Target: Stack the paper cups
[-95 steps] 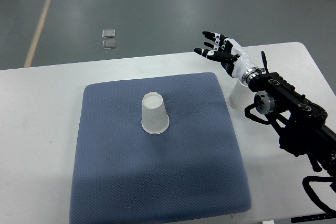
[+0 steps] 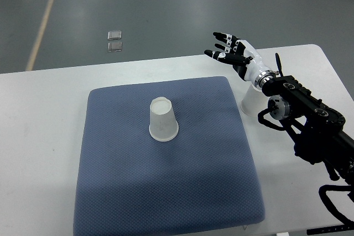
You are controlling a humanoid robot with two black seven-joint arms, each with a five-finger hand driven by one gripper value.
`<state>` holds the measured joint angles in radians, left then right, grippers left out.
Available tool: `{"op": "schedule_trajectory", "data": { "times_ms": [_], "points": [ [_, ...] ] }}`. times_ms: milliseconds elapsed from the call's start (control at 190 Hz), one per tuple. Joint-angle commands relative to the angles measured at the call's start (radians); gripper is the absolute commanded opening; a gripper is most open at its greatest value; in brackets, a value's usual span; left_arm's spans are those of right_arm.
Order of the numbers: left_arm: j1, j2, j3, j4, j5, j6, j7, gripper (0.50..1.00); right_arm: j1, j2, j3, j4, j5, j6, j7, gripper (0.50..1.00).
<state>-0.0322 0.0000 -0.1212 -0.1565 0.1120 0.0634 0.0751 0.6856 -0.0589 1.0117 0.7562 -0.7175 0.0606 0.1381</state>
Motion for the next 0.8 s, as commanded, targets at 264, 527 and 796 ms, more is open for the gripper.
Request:
{"op": "schedule_trajectory", "data": {
  "times_ms": [264, 527, 796],
  "points": [
    [0.000, 0.000, 0.001, -0.002, 0.000, 0.000, 0.000, 1.000, 0.012, -0.001, 0.005, 0.000, 0.010, 0.007, 0.003, 0.928],
    [0.000, 0.000, 0.002, -0.003, 0.000, 0.000, 0.000, 1.000, 0.008, -0.009, 0.015, -0.001, 0.009, 0.002, 0.009, 0.926],
    [0.000, 0.000, 0.002, -0.003, 0.000, 0.001, 0.000, 1.000, 0.002, -0.004, 0.022, 0.000, 0.010, -0.004, 0.012, 0.926]
  ]
}}
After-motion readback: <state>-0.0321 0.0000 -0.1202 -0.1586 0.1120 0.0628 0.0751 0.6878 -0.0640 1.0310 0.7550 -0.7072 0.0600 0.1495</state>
